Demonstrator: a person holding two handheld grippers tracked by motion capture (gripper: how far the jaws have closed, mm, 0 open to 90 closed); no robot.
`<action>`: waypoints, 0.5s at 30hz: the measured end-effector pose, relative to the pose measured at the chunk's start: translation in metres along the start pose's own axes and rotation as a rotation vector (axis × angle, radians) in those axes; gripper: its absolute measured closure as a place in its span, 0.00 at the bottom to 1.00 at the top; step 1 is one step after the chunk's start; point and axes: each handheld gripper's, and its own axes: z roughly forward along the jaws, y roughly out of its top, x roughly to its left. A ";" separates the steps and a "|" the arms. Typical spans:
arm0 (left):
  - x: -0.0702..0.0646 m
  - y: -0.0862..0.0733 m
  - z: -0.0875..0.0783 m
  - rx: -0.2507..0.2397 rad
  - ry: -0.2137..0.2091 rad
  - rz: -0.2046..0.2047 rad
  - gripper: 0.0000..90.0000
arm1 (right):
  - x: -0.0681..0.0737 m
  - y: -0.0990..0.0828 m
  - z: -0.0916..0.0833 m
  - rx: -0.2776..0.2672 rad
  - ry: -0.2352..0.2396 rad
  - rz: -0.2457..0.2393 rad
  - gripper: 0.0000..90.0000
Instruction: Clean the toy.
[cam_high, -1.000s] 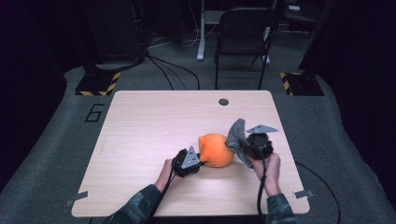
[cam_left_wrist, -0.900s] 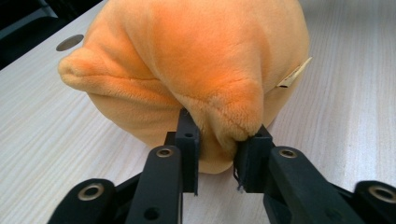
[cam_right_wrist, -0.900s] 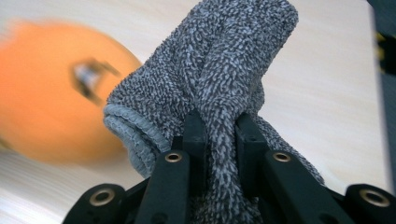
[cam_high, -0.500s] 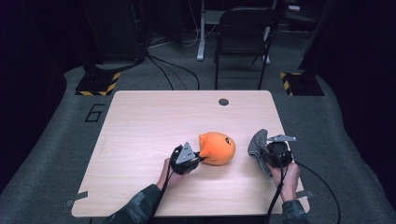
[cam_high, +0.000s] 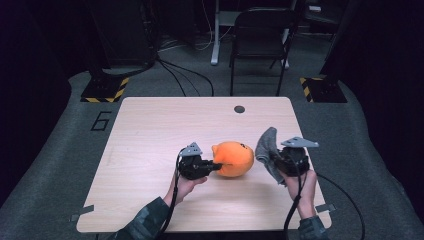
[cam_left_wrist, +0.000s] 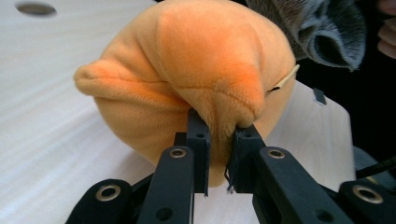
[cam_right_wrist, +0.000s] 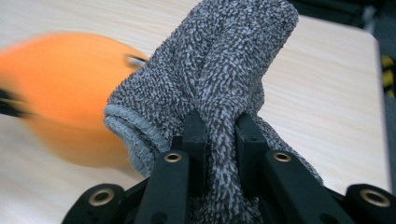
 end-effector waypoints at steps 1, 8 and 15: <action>-0.001 0.000 0.001 0.007 0.001 -0.003 0.90 | 0.011 0.005 0.001 0.000 0.015 -0.020 0.86; 0.000 -0.005 0.008 0.030 -0.015 -0.014 0.90 | 0.082 0.028 0.031 0.027 0.130 -0.149 0.86; 0.006 -0.011 0.014 0.044 -0.031 -0.012 0.90 | 0.085 0.018 0.054 0.076 0.087 -0.176 0.87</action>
